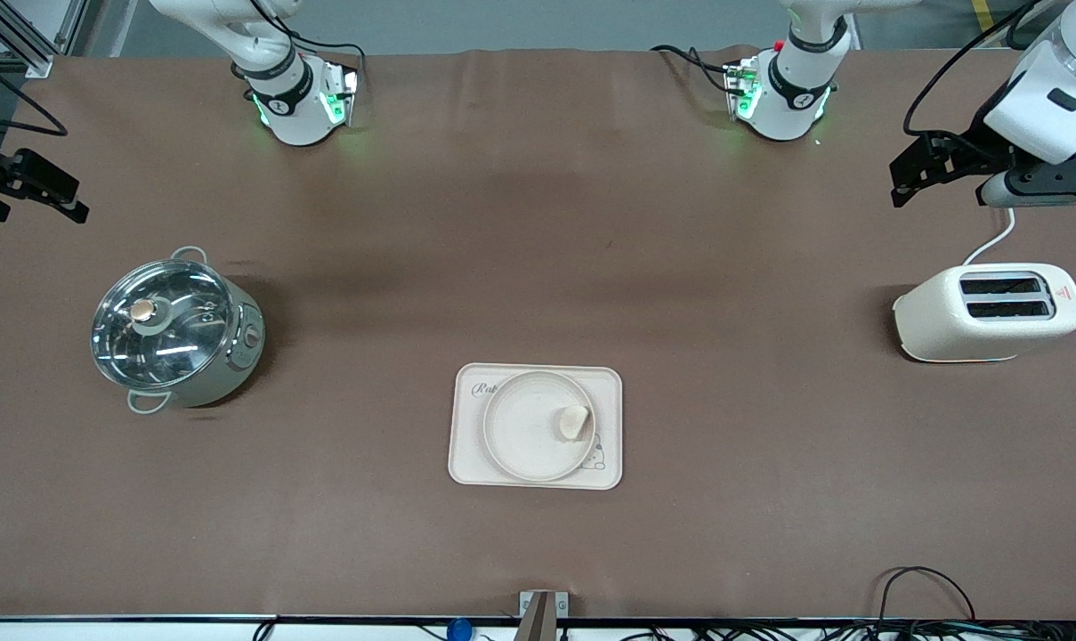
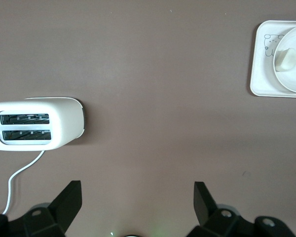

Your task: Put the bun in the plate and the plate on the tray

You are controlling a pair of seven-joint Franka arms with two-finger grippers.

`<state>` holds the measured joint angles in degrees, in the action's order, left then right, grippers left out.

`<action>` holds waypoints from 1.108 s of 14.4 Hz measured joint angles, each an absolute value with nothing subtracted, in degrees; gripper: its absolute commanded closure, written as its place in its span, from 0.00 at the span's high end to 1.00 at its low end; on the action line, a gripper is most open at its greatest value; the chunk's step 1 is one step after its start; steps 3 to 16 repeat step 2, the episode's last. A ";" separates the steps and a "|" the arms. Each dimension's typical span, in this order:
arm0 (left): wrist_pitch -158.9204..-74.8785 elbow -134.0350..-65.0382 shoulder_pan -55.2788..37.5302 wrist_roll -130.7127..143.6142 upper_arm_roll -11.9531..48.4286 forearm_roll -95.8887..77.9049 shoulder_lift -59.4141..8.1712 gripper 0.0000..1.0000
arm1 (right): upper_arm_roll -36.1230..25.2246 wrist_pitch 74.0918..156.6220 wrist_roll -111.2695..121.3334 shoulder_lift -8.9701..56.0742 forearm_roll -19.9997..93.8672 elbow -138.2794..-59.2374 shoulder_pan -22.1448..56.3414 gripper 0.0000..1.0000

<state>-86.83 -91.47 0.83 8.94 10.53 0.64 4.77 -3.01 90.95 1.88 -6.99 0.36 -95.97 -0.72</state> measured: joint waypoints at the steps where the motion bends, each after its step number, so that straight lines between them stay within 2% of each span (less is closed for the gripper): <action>1: -86.83 -91.47 0.83 8.94 10.53 0.64 4.70 1.00 | -2.81 90.98 1.88 -6.97 0.29 -95.99 -0.71 1.00; 16: -86.83 -91.47 0.82 8.94 10.53 0.64 4.63 1.00 | -2.74 90.98 1.88 -6.98 0.20 -95.99 -0.71 1.00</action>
